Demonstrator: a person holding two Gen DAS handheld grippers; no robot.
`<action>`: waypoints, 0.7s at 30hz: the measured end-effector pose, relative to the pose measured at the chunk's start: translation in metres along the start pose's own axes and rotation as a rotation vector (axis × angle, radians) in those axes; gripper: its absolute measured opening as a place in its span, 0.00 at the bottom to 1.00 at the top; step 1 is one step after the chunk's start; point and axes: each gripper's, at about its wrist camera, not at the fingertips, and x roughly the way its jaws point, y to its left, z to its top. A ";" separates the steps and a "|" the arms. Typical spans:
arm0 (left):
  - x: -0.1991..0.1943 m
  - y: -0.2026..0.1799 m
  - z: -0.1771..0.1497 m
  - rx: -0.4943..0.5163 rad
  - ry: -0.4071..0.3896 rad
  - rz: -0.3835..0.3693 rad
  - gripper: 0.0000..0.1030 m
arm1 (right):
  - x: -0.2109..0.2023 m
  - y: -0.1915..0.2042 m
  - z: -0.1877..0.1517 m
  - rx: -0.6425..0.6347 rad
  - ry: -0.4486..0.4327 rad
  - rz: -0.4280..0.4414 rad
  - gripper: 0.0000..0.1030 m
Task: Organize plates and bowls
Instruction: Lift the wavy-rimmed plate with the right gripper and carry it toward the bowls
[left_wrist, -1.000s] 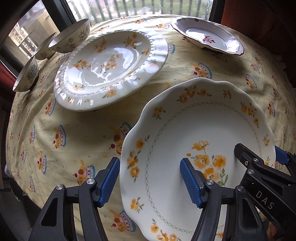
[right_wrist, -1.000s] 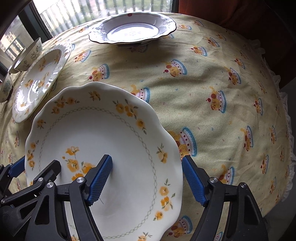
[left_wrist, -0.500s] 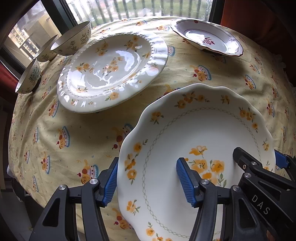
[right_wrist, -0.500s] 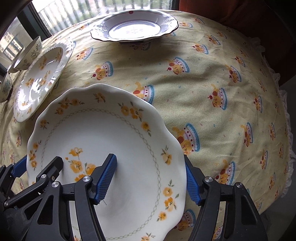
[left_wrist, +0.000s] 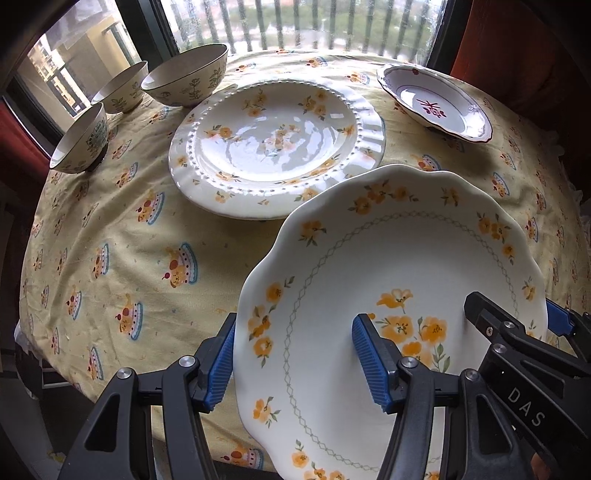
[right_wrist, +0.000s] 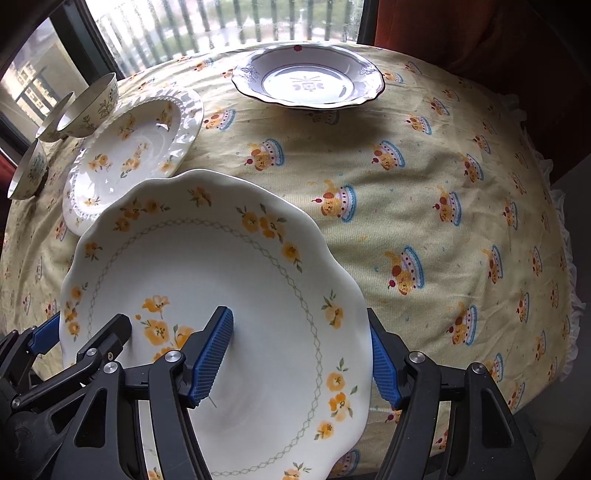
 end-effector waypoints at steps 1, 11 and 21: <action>-0.002 0.007 0.000 -0.002 -0.007 -0.003 0.59 | -0.002 0.007 0.000 -0.002 -0.005 -0.002 0.71; -0.010 0.100 0.004 -0.017 -0.030 -0.052 0.59 | -0.024 0.094 -0.006 0.010 -0.039 -0.027 0.71; -0.010 0.191 0.005 -0.012 -0.054 -0.056 0.59 | -0.025 0.190 -0.011 0.015 -0.040 -0.027 0.71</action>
